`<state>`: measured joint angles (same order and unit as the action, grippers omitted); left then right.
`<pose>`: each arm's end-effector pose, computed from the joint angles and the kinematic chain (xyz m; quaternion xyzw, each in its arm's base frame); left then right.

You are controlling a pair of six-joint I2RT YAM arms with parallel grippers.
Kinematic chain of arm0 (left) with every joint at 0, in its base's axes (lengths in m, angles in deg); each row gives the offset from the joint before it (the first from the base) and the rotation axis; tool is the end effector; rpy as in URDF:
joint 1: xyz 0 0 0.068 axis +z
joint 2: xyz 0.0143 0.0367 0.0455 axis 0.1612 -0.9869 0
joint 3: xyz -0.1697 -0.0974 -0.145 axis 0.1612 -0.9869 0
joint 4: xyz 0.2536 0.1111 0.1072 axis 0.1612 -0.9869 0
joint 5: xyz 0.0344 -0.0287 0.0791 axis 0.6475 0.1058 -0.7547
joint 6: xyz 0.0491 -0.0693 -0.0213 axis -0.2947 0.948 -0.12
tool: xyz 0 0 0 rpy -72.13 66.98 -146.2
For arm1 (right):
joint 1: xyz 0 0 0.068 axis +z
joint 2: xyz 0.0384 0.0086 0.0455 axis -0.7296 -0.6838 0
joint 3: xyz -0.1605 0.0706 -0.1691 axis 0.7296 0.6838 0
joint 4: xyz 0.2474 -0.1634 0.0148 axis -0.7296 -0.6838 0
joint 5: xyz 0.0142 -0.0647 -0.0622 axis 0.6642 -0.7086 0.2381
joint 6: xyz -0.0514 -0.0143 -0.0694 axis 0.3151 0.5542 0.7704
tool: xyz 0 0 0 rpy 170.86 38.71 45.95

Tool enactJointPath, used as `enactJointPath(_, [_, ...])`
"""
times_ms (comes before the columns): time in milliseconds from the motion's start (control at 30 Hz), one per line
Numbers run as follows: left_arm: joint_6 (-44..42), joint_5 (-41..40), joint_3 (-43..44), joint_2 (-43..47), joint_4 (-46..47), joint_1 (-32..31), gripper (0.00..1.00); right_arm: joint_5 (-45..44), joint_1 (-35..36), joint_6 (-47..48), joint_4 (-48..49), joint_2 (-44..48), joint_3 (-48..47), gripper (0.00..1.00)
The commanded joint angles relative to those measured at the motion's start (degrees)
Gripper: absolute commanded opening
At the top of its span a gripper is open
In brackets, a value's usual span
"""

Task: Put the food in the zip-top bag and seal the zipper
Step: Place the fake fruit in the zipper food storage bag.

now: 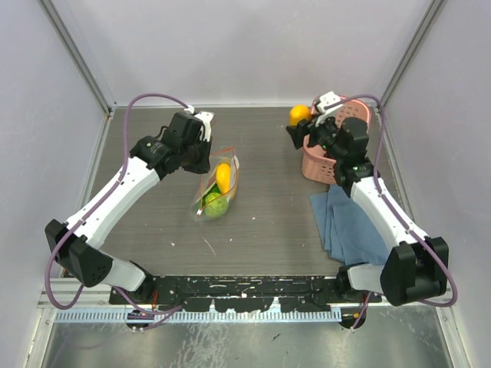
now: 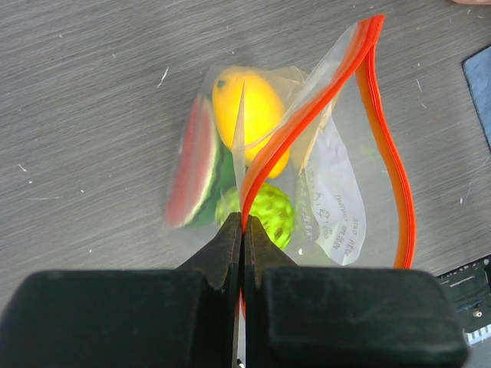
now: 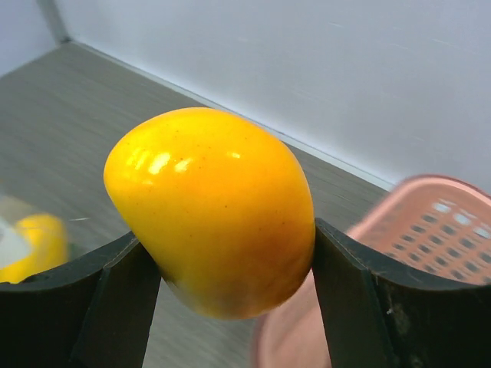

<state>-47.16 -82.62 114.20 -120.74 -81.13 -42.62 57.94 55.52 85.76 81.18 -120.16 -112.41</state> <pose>0.3128 -0.2007 0.3107 0.1350 0.9192 -0.1289 0.3468 0.3806 0.0853 0.3065 -0.2151 0.6903 0.1413 0.6761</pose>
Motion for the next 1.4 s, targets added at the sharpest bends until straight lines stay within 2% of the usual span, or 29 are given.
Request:
enactJointPath(0, [-1.0,0.3,0.7,2.0,1.7,0.3,0.0,-2.6,7.0,-2.7,5.1,4.3,1.5,0.45])
enactJointPath(133, [-1.0,0.3,0.7,2.3,1.8,0.3,0.0,-4.9,14.7,-4.8,7.6,5.7,2.8,0.44])
enactJointPath(500, [-1.2,0.7,0.4,3.7,2.4,0.3,0.0,-10.1,30.6,-20.0,20.7,5.5,6.7,0.44])
enactJointPath(767, [-1.2,1.6,-0.1,4.2,2.4,0.3,0.0,-19.1,39.0,-28.2,33.6,1.5,10.1,0.44])
enactJointPath(967, [-1.2,1.4,-0.3,4.5,4.0,0.4,0.0,-25.4,42.2,-32.9,39.5,-3.9,12.5,0.44])
enactJointPath(1200, [-1.0,1.1,-0.5,4.6,4.2,0.3,0.0,-27.1,42.9,-41.1,36.2,-7.7,13.5,0.46])
enactJointPath(1367, [-1.0,0.8,-0.6,4.6,4.2,0.3,0.0,-27.1,43.1,-48.0,27.5,-8.8,11.2,0.54])
